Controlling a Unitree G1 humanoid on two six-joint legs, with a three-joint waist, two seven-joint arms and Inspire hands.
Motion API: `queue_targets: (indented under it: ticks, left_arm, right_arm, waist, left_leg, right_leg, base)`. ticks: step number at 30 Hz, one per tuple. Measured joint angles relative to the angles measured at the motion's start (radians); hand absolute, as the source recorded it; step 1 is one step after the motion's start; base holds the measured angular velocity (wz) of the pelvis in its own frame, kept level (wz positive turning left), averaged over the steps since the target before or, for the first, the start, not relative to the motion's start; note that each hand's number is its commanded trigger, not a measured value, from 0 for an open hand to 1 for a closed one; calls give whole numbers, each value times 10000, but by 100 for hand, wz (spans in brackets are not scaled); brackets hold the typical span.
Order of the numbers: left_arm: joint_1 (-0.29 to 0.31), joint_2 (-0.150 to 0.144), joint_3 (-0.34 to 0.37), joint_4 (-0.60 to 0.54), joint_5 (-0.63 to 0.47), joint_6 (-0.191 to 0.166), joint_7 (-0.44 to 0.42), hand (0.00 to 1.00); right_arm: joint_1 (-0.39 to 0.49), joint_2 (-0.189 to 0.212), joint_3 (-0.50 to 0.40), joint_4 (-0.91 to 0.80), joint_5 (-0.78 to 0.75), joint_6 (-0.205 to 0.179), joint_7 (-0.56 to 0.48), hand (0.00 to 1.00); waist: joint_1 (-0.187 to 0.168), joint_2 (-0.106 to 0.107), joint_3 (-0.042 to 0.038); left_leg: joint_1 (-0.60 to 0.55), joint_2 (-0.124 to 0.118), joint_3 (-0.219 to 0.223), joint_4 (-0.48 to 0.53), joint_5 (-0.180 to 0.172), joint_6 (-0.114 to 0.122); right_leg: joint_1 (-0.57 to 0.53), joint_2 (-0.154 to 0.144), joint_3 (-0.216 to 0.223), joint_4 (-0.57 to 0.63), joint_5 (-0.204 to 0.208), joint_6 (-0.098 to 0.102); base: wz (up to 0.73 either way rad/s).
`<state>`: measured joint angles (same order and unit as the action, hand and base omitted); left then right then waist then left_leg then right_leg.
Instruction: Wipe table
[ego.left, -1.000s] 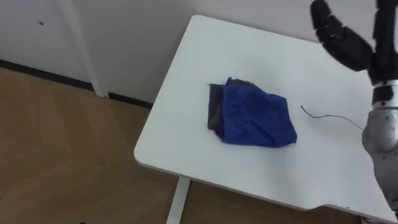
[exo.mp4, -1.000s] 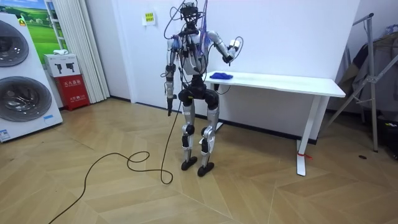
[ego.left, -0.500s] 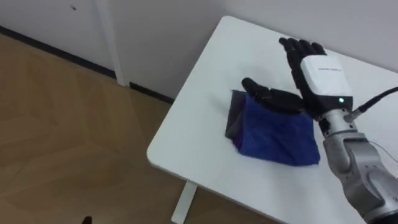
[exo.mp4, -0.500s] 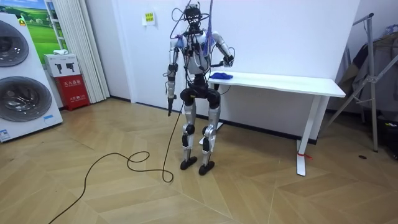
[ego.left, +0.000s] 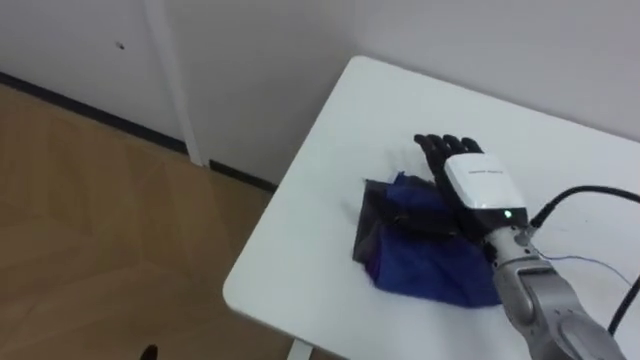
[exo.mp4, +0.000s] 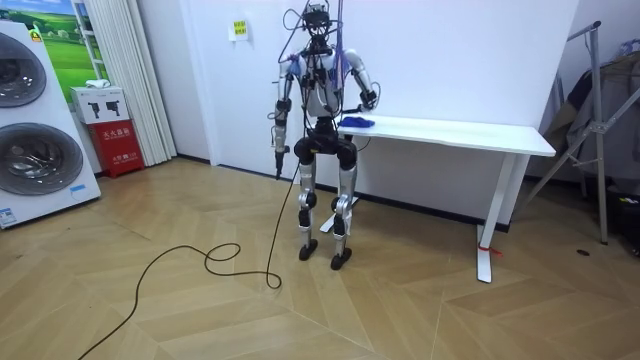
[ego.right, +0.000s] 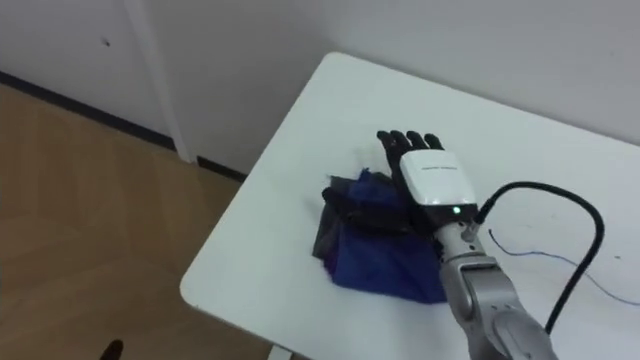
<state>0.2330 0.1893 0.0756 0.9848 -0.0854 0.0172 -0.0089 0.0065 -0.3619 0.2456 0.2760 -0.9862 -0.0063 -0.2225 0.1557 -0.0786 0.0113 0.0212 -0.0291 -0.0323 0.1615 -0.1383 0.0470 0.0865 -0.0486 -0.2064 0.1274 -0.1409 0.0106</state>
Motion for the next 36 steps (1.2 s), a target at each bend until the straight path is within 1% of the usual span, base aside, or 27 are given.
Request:
queue_targets:
  ticks: [1, 2, 3, 4, 5, 7, 9, 11, 12, 14, 17, 20, 24, 27, 29, 32, 36]
  left_arm:
    - [-2, -31, 0, 0, 0, -7, 0, 0]
    - [-7, -54, 1, 0, 0, -9, 0, 0]
    - [-28, -53, 4, -1, -3, -11, 1, 0]
    - [-21, -53, 4, 0, -3, -11, 1, 0]
    - [10, -52, 8, 0, -2, -10, 0, 0]
    - [-13, -62, 5, -1, -3, -13, -5, 0]
    - [-77, -91, 3, -1, -1, -57, -28, 0]
    - [-93, -120, 5, -3, -2, -202, -35, 0]
    - [-91, -123, 6, -4, -2, -241, -35, 0]
    - [-87, -123, 8, -5, -2, -245, -35, 0]
    - [-91, -131, 6, -1, -3, -266, -35, 0]
    - [-91, -133, 20, 92, -4, -324, -35, 0]
    - [-94, -147, 55, 103, 1, -324, -37, 0]
    - [-117, -162, 54, 102, 17, -324, -59, 0]
    - [-171, -161, 55, 100, 17, -324, -161, 0]
    - [-222, -161, 12, 84, 15, -324, -277, 0]
    - [-233, -162, 11, 94, 8, -327, -413, 0]
  right_arm:
    - [53, 12, -63, 11, 4, 8, 16, 0]
    - [163, 45, -151, 84, 5, 9, 55, 0]
    - [341, 110, -298, 98, 11, 4, 71, 0]
    - [422, 130, -340, 97, 6, 5, 71, 0]
    - [558, 131, -352, 97, -8, 1, 71, 0]
    - [678, 166, -441, 92, -9, -72, 70, 0]
    - [777, 172, -629, -72, -73, -208, 69, 0]
    - [900, 180, -930, -465, -231, -331, 27, 0]
    - [942, 182, -1080, -641, -342, -462, -93, 0]
    - [942, 182, -1190, -752, -414, -592, -340, 0]
    - [942, 183, -1200, -823, -427, -724, -607, 0]
    - [944, 182, -1200, -823, -447, -821, -658, 0]
    - [954, 197, -1198, -936, -527, -835, -657, 0]
    - [969, 284, -1180, -1054, -683, -885, -657, 0]
    - [1041, 423, -1175, -1051, -733, -882, -656, 0]
    - [1280, 462, -1093, -1048, -764, -892, -654, 0]
    - [1414, 648, -1088, -1048, -753, -893, -605, 0]
  waist:
    - [-32, 40, 26]
    - [-131, 82, 29]
    - [-147, 71, 7]
    - [-146, 70, 5]
    - [-150, 69, -19]
    - [-228, 42, -44]
    - [-252, 43, -50]
    - [-261, 68, -78]
    - [-261, 77, -88]
    - [-262, 104, -92]
    - [-292, 130, -105]
    - [-294, 216, -94]
    - [-297, 245, -97]
    - [-296, 245, -96]
    - [-289, 243, -95]
    - [-265, 244, -93]
    - [-188, 259, -84]
  left_leg:
    - [-14, 1, -1, -11, -5, -5]
    - [-59, -1, -1, -66, -28, -21]
    - [-93, -8, 43, -91, -29, -23]
    - [-91, -12, 69, -82, -29, -22]
    - [-80, -13, 126, -60, -39, -8]
    - [-95, -14, 213, 2, -64, 15]
    - [-98, -21, 270, 49, -81, 35]
    - [-69, -35, 306, 60, -95, 57]
    - [-30, -40, 312, 51, -98, 62]
    - [5, -39, 315, 33, -101, 67]
    - [18, -29, 318, 7, -103, 63]
    - [59, -26, 334, -42, -103, 63]
    - [78, -13, 388, -95, -103, 62]
    - [77, -9, 437, -119, -108, 65]
    - [82, -8, 449, -128, -115, 68]
    - [96, -9, 457, -139, -116, 70]
    - [116, 7, 529, -179, -117, 67]
  right_leg:
    - [-27, 0, 5, 24, -5, -8]
    - [-115, 0, 17, 88, -34, -51]
    - [-196, 11, 29, 115, -41, -63]
    - [-203, 39, 45, 127, -41, -63]
    - [-198, 39, 86, 146, -41, -64]
    - [-189, 25, 90, 164, -41, -63]
    - [-190, 9, 102, 183, -45, -57]
    - [-201, -7, 127, 219, -56, -38]
    - [-193, -10, 129, 222, -58, -34]
    - [-183, -9, 127, 223, -61, -31]
    - [-169, 0, 107, 231, -62, -29]
    - [-165, 0, 107, 242, -62, -29]
    - [-178, 8, 137, 242, -62, -29]
    - [-185, 16, 190, 242, -62, -29]
    - [-187, 15, 201, 241, -62, -28]
    - [-200, 15, 214, 236, -62, -28]
    - [-200, 49, 365, 235, -63, -27]
  base:
    - [0]
    - [-5]
    - [-8]
    - [-13]
    - [-12]
    - [-8]
    - [-6]
    - [-4]
    - [0]
    - [0]
    - [0]
    - [0]
    - [-3]
    - [-5]
    - [0]
    - [0]
    - [-6]
